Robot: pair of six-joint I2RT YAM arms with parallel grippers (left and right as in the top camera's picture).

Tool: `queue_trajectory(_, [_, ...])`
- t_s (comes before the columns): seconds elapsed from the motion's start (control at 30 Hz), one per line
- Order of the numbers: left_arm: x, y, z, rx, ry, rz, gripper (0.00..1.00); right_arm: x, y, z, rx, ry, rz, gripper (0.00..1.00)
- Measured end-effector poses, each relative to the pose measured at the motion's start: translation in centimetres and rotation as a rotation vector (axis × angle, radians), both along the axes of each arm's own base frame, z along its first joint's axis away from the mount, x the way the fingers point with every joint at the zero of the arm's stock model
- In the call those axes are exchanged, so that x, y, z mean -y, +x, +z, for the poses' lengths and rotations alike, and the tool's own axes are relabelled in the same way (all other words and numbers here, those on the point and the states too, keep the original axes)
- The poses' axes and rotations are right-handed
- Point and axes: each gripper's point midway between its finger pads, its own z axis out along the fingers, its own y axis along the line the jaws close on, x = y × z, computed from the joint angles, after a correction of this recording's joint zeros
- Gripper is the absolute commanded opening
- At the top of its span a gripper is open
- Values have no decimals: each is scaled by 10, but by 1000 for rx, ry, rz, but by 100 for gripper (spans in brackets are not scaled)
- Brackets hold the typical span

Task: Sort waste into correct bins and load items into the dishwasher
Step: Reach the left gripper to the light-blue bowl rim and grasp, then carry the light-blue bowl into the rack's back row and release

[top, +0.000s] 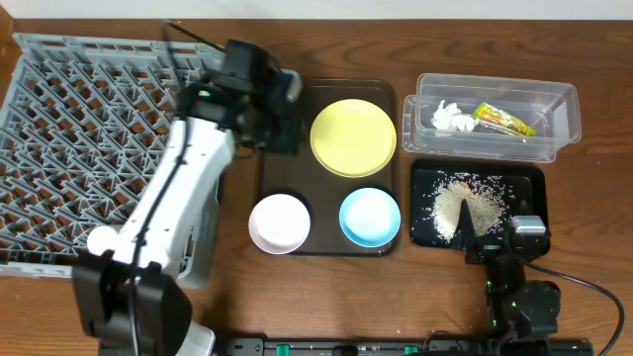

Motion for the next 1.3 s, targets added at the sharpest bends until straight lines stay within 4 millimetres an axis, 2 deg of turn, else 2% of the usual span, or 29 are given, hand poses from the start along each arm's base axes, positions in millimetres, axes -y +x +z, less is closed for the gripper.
queue_trajectory(0.2, [44,-24,-42,-107,55,-88,50,0,0,0,0,0,0,99])
queue_trajectory(0.37, [66,-56,-63,-194,125,-156,50,0,0,0,0,0,0,99])
queue_trajectory(0.53, [80,-85,-88,-260,216,-233,50,0,0,0,0,0,0,99])
queue_trajectory(0.67, [76,-103,-115,-338,276,-245,46,0,0,0,0,0,0,99])
queue_trajectory(0.73, [73,-110,-131,-384,305,-236,40,0,0,0,0,0,0,99])
queue_trajectory(0.83, [75,-109,-150,-410,315,-216,11,0,0,0,0,0,0,99])
queue_trajectory(0.87, [76,-109,-153,-411,312,-215,6,0,0,0,0,0,0,99])
queue_trajectory(0.9, [77,-108,-155,-410,309,-215,6,0,0,0,0,0,0,99])
queue_trajectory(1.07, [78,-107,-148,-413,307,-213,6,0,0,0,0,0,0,99])
queue_trajectory(1.2, [79,-95,-104,-318,293,-202,6,0,0,0,0,0,0,99])
queue_trajectory(1.3, [60,-72,-53,-131,338,-143,6,0,0,0,0,0,0,99])
